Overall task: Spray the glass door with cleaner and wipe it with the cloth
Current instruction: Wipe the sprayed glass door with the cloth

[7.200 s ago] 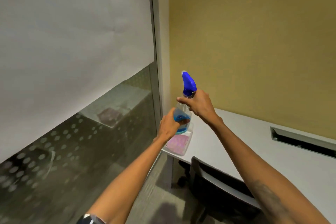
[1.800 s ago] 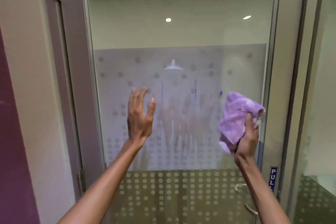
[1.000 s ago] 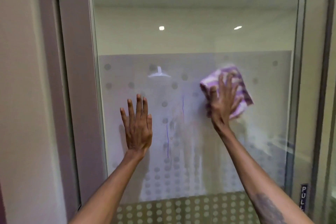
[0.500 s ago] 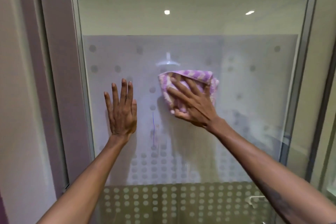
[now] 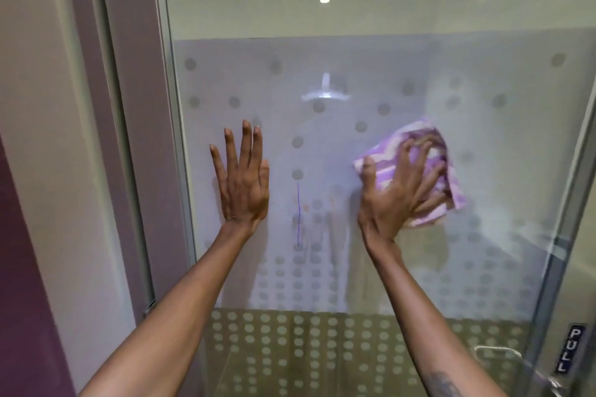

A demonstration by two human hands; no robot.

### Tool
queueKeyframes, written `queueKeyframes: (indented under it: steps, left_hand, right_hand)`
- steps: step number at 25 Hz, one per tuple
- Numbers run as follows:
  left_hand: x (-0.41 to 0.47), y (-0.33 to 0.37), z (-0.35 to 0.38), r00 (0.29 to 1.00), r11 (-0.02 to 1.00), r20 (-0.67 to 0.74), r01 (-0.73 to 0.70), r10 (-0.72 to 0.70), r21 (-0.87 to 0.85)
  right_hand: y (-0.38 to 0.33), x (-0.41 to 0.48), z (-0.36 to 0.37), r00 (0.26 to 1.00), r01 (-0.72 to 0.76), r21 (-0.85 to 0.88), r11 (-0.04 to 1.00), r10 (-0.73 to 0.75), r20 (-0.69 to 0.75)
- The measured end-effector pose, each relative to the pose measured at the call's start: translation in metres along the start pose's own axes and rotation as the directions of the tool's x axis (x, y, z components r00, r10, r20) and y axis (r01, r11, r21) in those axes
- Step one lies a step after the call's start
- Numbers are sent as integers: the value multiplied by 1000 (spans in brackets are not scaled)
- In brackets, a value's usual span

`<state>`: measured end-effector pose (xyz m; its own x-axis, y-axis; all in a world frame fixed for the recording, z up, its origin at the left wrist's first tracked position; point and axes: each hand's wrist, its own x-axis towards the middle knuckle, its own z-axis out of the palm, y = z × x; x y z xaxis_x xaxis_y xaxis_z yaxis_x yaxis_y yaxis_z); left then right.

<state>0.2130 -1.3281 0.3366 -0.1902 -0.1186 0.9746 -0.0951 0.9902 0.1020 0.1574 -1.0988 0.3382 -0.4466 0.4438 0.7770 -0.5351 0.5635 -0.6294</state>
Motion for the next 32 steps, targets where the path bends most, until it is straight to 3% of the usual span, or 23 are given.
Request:
queueKeyframes:
  steps: [2,4,6,8,10,11,12,13,15,16,18,19,20,21,23,26,29,30,32]
  left_hand:
    - [-1,0,-1,1000,1000,-1,-10,10,9]
    - [0,0,-2,1000,1000,3,-15,15,7]
    - [0,-2,-2,1000,1000,6,-24,24,7]
    - [0,-4,-2,1000,999,1,-30,30,21]
    - [0,-3,-2,1000,1000,1,-27,27,11]
    - [0,-2,-3,1000,1000,-1,-24,24,6]
    - [-1,-2,-3,1000,1000,-1,-19,19,1]
    - [-1,-1,-3,1000,1000,-2,-15,15,-3]
    - [0,0,-4,1000,1000,-6,-10,10,-11]
    - [0,1,-4,1000,1000,-9,-10,10,-13]
    - [-1,3,-2,1000,1000,-19,-6,6,-7]
    - [-1,3,-1,1000,1000,-21,-3,3,-3]
    - [0,2,0,1000,1000,-23,-3,3,-2]
    - [0,1,1,1000,1000,-26,-7,7,-1]
    - [-1,1,2,999,1000,-41,-17,17,-4]
    - [0,-1,5,998,1000,-52,-24,24,-4]
    - [-1,-3,5,998,1000,-55,-25,25,5]
    - [-1,-3,5,998,1000,-54,-27,27,9]
    - [-2,-4,6,998,999,-45,-39,40,22]
  right_hand:
    - [-30,-24,15,976,217,-86,972,-216,17]
    - [-50,-46,29,880,470,-73,880,-460,117]
    - [-38,-52,35,701,696,-8,718,-677,224]
    - [-3,-41,27,442,882,25,470,-846,298]
    - [36,-13,9,199,972,42,231,-906,372]
    - [54,5,0,153,981,50,188,-904,399]
    - [70,22,-11,167,978,44,202,-898,406]
    - [87,36,-22,233,965,20,261,-892,388]
    - [124,46,-43,443,892,-52,450,-843,303]
    - [136,39,-51,597,799,-91,595,-763,249]
    - [136,10,-52,918,393,-149,907,-379,116]
    - [123,-5,-45,989,142,-140,980,-136,49]
    - [104,-17,-35,998,-60,-99,993,60,-2]
    - [84,-27,-26,985,-174,-51,984,172,-27]
    - [52,-46,-11,988,-154,-20,988,154,-6]
    - [31,-81,6,987,125,-88,988,-114,115]
    - [10,-110,22,916,362,-66,930,-342,208]
    - [7,-119,28,862,468,-45,883,-445,245]
    - [18,-132,34,669,709,2,705,-674,312]
